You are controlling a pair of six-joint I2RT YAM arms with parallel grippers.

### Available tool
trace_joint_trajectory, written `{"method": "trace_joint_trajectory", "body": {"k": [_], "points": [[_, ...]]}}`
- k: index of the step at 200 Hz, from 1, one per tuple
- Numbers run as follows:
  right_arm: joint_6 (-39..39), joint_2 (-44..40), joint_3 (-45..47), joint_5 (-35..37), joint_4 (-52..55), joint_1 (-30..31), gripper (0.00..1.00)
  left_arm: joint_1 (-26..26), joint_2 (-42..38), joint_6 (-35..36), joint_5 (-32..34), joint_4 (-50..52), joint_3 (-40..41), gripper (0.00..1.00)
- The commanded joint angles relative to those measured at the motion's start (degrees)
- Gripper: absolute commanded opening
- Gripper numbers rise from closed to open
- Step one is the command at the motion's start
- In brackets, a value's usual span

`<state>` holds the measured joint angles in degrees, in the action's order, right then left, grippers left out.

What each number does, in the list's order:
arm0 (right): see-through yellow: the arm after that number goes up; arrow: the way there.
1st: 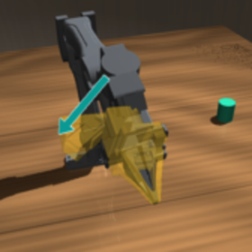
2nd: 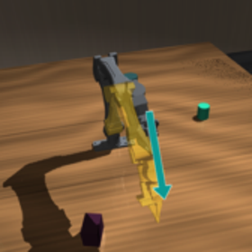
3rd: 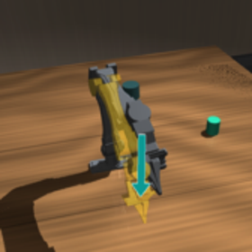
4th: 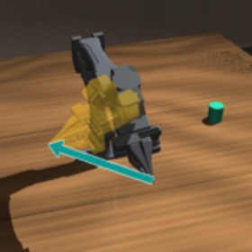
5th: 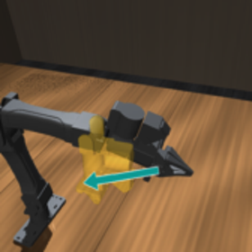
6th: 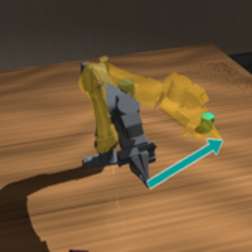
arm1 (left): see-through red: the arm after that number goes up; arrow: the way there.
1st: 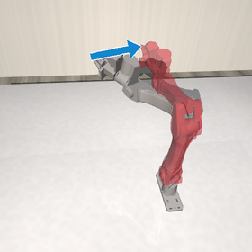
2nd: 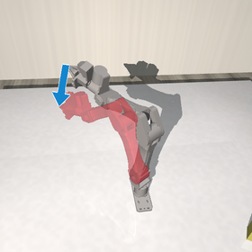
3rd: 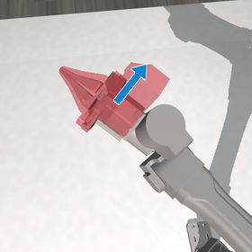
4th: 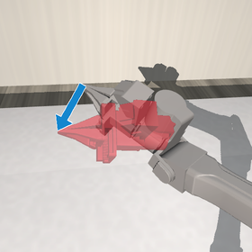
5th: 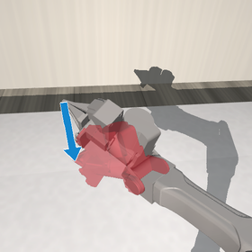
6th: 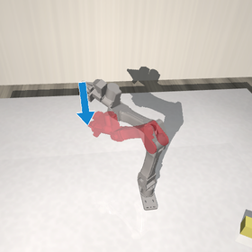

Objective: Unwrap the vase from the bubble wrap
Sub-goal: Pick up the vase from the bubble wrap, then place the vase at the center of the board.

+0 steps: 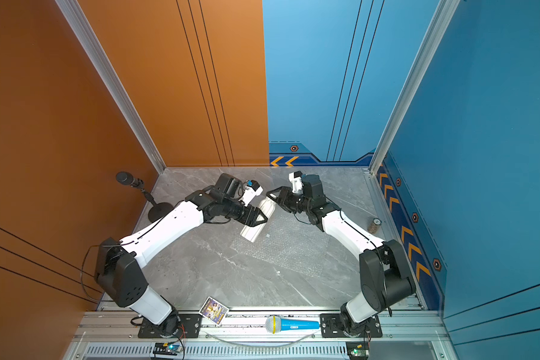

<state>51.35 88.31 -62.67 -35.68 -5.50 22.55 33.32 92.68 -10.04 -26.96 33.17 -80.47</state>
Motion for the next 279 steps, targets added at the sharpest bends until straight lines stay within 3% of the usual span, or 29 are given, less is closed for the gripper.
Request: {"method": "trace_joint_trajectory", "body": {"k": [1,33,65,107,142,186,218,279], "points": [[-7.7,-4.0,-4.3,3.8,6.3,0.5,0.04,-0.8,-2.8,-1.5,-5.1,-3.4,1.5,0.72],[-13.0,-5.7,-6.9,7.1,13.0,0.5,0.01,-2.7,-4.1,-3.1,-5.3,-5.8,3.0,0.73],[-19.8,-6.6,-10.4,13.3,20.4,1.4,0.00,-5.1,-7.1,-3.7,-0.9,-5.8,4.6,0.74],[-31.0,-6.6,-15.2,29.8,24.0,5.1,0.00,-7.7,-11.5,-3.9,6.6,-6.0,7.6,0.74],[-39.7,-5.9,-12.6,42.6,11.5,8.9,0.00,-8.1,-13.4,-4.3,10.4,-8.1,10.4,0.74],[-44.1,-1.0,-10.2,50.0,-7.3,9.1,0.00,-8.8,-13.2,-5.1,11.6,-10.3,12.5,0.73],[-49.7,7.0,-12.1,51.3,-17.7,8.2,0.00,-9.2,-12.9,-5.7,11.6,-11.4,12.6,0.73],[-50.7,20.0,-18.0,50.0,-25.8,5.8,0.00,-9.7,-12.0,-6.3,13.4,-12.7,11.8,0.73]]}}
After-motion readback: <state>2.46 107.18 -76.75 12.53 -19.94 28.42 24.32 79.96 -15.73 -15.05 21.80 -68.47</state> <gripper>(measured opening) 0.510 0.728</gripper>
